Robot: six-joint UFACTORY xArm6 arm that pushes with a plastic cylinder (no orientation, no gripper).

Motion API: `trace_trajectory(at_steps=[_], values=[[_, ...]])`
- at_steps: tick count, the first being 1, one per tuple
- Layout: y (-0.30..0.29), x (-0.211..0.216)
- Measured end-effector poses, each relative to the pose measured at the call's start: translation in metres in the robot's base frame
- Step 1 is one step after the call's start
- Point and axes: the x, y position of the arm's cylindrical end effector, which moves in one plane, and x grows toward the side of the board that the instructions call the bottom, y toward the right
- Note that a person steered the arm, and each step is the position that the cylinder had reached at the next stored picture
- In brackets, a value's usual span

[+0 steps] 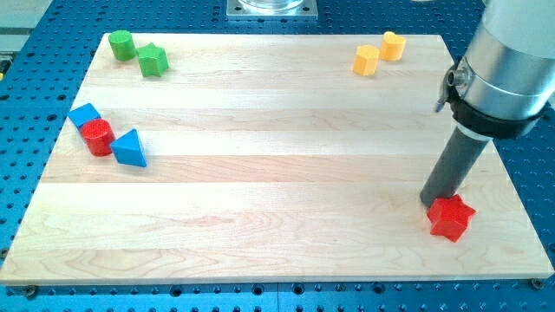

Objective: Point your arm to the top of the blue cube

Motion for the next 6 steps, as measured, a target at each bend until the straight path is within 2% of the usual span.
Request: trace_trajectory(at_steps=[1, 2, 3, 4, 5, 6], values=[[0.009, -0.002], [-0.111, -0.007], [-0.175, -0.063], [-0.211, -0.125], [-0.292, -0.158], [-0.355, -0.160]])
